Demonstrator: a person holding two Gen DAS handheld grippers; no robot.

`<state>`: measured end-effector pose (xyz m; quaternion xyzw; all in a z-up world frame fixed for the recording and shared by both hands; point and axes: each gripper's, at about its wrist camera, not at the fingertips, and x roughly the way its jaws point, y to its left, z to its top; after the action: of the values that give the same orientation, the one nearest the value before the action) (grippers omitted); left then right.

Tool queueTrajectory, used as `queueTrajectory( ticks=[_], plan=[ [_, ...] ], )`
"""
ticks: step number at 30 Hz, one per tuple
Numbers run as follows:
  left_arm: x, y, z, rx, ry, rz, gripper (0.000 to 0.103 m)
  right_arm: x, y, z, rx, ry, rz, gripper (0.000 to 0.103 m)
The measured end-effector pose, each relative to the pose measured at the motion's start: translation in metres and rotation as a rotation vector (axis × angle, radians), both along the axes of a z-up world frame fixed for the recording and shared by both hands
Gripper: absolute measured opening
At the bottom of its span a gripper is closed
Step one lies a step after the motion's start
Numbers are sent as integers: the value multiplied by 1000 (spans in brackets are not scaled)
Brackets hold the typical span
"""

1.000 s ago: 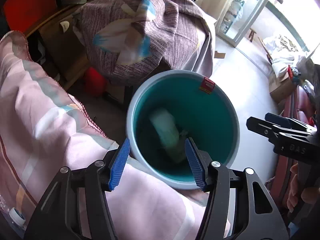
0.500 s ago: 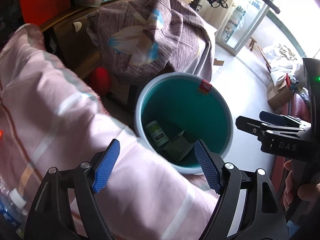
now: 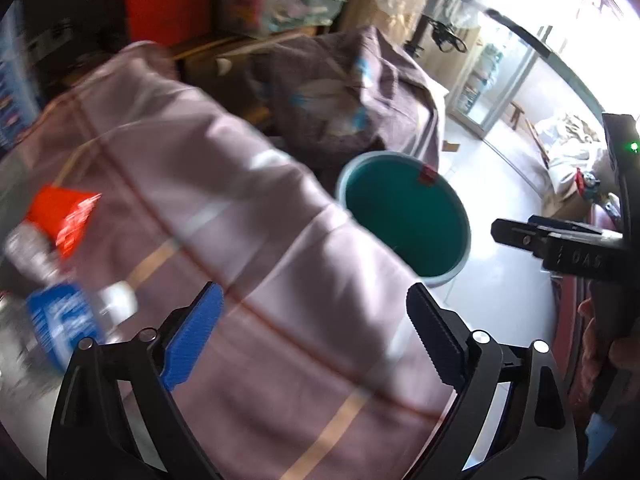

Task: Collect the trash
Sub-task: 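Move both tools back over the table toward the paper towel and bottle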

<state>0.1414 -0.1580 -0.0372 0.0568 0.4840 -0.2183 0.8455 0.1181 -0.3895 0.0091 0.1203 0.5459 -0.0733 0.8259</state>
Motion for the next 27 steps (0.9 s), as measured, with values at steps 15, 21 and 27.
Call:
queueTrajectory(
  ticks=[15, 21, 27],
  plan=[
    [-68, 210, 43, 55, -113, 269, 99, -6, 153, 31, -95, -13, 332, 87],
    [-74, 282, 32, 64, -82, 359, 99, 0, 238, 24, -153, -29, 549, 87],
    [-62, 298, 6, 62, -31, 363, 99, 18, 318, 14, -232, -61, 741, 87]
  ],
)
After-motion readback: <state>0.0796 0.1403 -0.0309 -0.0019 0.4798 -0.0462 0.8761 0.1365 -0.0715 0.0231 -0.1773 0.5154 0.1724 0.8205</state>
